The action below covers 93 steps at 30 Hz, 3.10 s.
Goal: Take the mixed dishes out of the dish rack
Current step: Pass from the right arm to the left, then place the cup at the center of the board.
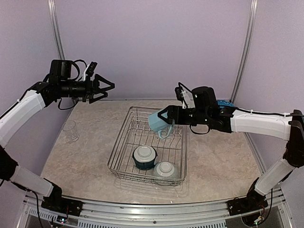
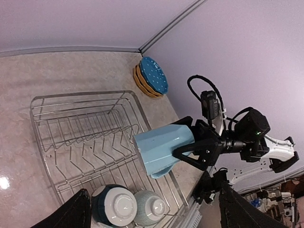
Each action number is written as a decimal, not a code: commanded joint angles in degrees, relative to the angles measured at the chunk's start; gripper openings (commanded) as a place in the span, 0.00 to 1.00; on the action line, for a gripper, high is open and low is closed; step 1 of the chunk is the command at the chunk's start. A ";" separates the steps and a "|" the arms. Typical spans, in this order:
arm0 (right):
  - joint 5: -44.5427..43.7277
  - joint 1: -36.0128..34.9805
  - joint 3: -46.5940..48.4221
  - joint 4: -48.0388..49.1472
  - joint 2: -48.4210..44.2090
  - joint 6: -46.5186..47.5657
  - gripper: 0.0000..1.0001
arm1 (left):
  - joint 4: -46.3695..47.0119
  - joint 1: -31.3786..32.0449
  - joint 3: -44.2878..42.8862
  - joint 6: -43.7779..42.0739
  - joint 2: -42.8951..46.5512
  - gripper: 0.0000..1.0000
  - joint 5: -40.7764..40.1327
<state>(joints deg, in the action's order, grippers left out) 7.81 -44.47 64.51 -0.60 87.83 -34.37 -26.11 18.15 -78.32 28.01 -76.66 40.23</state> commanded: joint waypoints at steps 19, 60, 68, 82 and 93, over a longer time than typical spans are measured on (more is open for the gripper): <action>17.28 0.66 4.76 49.49 11.88 -22.93 0.00 | 12.58 4.02 1.84 12.95 -8.67 0.73 26.34; 9.49 -5.08 10.22 59.83 22.54 -26.49 0.06 | 20.81 4.13 5.11 17.83 -10.05 0.00 27.64; 8.55 -4.55 6.48 57.35 20.35 -24.71 0.70 | 19.72 2.67 5.41 15.08 -6.84 0.00 25.53; 8.85 -1.34 -2.12 54.47 14.03 -22.15 1.00 | 8.27 0.12 2.67 5.22 -2.62 0.00 15.19; 2.48 -1.15 -4.31 37.49 5.77 -11.99 1.00 | -18.27 -5.30 -7.82 2.94 -9.10 0.00 -23.86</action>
<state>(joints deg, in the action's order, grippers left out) 13.34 -45.95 61.21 44.77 96.51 -51.66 -36.84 15.97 -82.50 31.46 -83.07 29.23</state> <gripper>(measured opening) 0.997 0.066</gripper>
